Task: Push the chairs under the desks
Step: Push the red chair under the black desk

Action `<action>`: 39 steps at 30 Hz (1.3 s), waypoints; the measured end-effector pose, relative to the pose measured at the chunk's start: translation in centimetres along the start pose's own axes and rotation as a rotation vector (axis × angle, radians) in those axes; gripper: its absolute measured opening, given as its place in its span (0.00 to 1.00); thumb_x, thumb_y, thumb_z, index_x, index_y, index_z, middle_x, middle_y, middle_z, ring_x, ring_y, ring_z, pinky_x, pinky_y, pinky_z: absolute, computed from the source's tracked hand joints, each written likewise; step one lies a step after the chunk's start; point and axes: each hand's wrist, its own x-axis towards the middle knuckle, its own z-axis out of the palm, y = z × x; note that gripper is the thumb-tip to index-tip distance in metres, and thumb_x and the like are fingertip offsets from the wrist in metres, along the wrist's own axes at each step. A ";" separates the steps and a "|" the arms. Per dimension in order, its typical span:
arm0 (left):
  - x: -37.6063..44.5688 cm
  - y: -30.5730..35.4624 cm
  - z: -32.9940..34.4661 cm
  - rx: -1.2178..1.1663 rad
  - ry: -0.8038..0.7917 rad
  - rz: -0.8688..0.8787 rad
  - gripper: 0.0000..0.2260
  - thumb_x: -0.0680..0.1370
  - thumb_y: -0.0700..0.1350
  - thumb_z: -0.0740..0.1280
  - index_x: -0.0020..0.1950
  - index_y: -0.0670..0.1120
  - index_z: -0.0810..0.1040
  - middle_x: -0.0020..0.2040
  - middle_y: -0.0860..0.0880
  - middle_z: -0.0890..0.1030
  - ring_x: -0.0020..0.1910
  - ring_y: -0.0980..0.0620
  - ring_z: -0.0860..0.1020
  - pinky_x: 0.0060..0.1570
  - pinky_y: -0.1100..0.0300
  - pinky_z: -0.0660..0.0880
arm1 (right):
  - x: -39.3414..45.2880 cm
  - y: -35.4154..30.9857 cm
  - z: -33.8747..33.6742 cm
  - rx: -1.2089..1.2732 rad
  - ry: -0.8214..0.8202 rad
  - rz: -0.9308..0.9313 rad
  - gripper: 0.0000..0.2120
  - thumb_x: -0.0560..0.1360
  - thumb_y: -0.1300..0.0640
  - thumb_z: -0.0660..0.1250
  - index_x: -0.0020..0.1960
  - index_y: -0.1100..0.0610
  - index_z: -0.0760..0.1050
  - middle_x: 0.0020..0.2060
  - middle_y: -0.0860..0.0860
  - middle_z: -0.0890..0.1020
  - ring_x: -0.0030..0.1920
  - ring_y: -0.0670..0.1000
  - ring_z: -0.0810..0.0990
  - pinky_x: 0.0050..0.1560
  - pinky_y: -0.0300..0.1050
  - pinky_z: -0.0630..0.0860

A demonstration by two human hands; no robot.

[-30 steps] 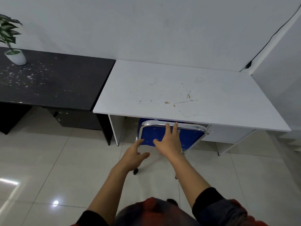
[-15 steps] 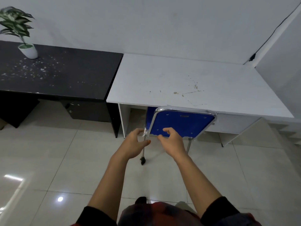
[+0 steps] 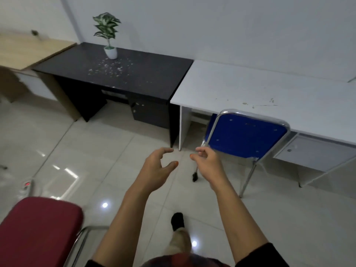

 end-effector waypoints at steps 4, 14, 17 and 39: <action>-5.9 -3.4 -1.6 -0.012 0.069 -0.061 0.18 0.78 0.50 0.69 0.67 0.55 0.74 0.68 0.56 0.74 0.68 0.56 0.70 0.60 0.59 0.68 | -4.2 1.1 4.5 0.018 -0.140 0.003 0.17 0.78 0.51 0.69 0.65 0.51 0.75 0.61 0.50 0.78 0.59 0.49 0.77 0.54 0.44 0.74; -14.0 -8.3 -6.7 -0.023 0.131 -0.108 0.17 0.78 0.50 0.69 0.66 0.55 0.75 0.68 0.57 0.74 0.67 0.55 0.71 0.58 0.59 0.68 | -11.4 -0.8 10.3 -0.026 -0.277 -0.091 0.12 0.79 0.52 0.69 0.62 0.51 0.76 0.54 0.48 0.79 0.50 0.43 0.76 0.42 0.36 0.70; -16.0 -9.4 -8.7 -0.013 0.112 -0.077 0.16 0.78 0.50 0.69 0.66 0.56 0.74 0.68 0.57 0.73 0.67 0.56 0.70 0.59 0.59 0.67 | -13.6 -1.5 12.6 -0.035 -0.255 -0.118 0.12 0.79 0.52 0.68 0.62 0.52 0.76 0.53 0.48 0.79 0.53 0.46 0.77 0.42 0.36 0.70; -36.0 -27.2 -28.3 -0.128 0.273 -0.232 0.16 0.77 0.50 0.70 0.65 0.54 0.76 0.63 0.57 0.76 0.59 0.56 0.75 0.54 0.59 0.71 | -33.4 -3.5 37.5 -0.139 -0.551 -0.141 0.07 0.77 0.53 0.71 0.54 0.48 0.77 0.53 0.49 0.80 0.52 0.45 0.79 0.45 0.38 0.72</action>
